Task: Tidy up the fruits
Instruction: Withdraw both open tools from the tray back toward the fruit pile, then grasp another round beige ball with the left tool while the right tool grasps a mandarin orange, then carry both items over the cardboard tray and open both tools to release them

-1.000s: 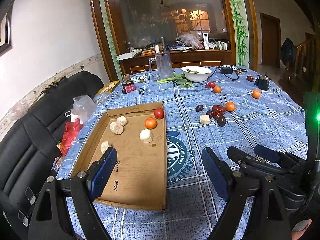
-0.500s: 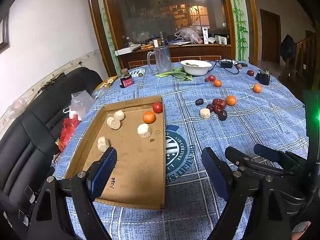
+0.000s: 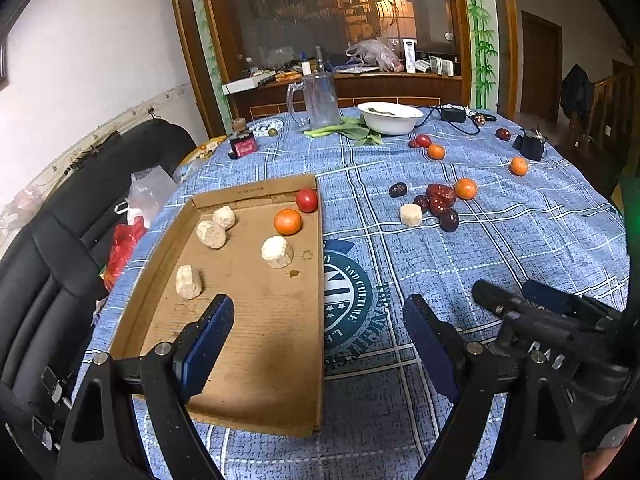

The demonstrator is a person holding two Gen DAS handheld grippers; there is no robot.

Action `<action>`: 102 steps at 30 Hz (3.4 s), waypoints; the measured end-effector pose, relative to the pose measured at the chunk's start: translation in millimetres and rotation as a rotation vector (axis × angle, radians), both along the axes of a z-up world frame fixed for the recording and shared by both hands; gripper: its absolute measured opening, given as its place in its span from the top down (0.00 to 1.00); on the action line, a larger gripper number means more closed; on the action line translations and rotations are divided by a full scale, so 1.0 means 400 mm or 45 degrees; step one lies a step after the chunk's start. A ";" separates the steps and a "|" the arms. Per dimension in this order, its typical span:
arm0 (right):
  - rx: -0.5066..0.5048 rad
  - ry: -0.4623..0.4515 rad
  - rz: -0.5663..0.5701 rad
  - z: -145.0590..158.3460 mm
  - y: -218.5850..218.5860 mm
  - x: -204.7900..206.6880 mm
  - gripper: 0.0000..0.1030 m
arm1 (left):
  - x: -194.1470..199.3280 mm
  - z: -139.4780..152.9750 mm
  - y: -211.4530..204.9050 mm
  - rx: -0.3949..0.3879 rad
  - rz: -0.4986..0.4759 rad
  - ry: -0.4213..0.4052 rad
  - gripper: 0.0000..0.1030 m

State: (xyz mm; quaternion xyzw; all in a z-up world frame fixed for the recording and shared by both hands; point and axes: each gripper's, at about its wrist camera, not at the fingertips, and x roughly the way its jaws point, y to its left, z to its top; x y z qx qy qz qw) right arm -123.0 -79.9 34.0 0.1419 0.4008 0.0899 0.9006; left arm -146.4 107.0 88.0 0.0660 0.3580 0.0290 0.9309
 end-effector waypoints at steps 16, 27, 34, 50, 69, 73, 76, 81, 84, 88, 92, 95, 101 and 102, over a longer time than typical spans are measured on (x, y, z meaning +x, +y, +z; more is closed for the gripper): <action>-0.174 0.076 -0.109 0.025 -0.173 0.153 0.27 | 0.152 -0.011 -0.018 -0.185 -0.093 0.086 0.17; -0.203 0.070 -0.105 0.040 -0.199 0.350 0.27 | 0.371 -0.088 -0.084 -0.381 -0.099 0.201 0.17; -0.173 0.104 -0.025 -0.016 -0.158 0.462 0.27 | 0.440 -0.144 -0.082 -0.428 -0.138 0.246 0.41; -0.210 0.078 0.051 -0.042 -0.124 0.475 0.53 | 0.465 -0.189 -0.090 -0.527 -0.254 0.268 0.75; -0.149 0.061 0.082 -0.046 -0.122 0.459 0.65 | 0.459 -0.193 -0.098 -0.526 -0.263 0.244 0.75; -0.127 0.048 0.058 -0.042 -0.132 0.455 0.66 | 0.455 -0.189 -0.098 -0.543 -0.270 0.226 0.75; -0.126 0.020 0.030 -0.033 -0.138 0.443 0.66 | 0.451 -0.182 -0.096 -0.563 -0.284 0.206 0.75; -0.118 -0.007 -0.008 -0.008 -0.144 0.391 0.66 | 0.450 -0.179 -0.082 -0.617 -0.291 0.196 0.75; -0.085 -0.035 -0.030 0.025 -0.156 0.322 0.66 | 0.449 -0.178 -0.075 -0.654 -0.293 0.198 0.75; -0.130 -0.069 -0.050 0.062 -0.165 0.211 0.66 | 0.431 -0.167 -0.065 -0.723 -0.317 0.189 0.75; -0.131 -0.062 -0.065 0.076 -0.178 0.143 0.66 | 0.389 -0.141 -0.051 -0.743 -0.324 0.139 0.75; -0.098 -0.042 -0.059 0.085 -0.174 0.122 0.66 | 0.322 -0.111 0.008 -0.857 -0.311 0.115 0.75; -0.066 -0.041 0.080 0.099 -0.053 0.116 0.66 | 0.205 -0.042 0.158 -0.851 -0.196 0.036 0.75; -0.066 -0.043 0.123 0.103 -0.017 0.119 0.66 | 0.190 -0.034 0.189 -0.844 -0.162 0.017 0.75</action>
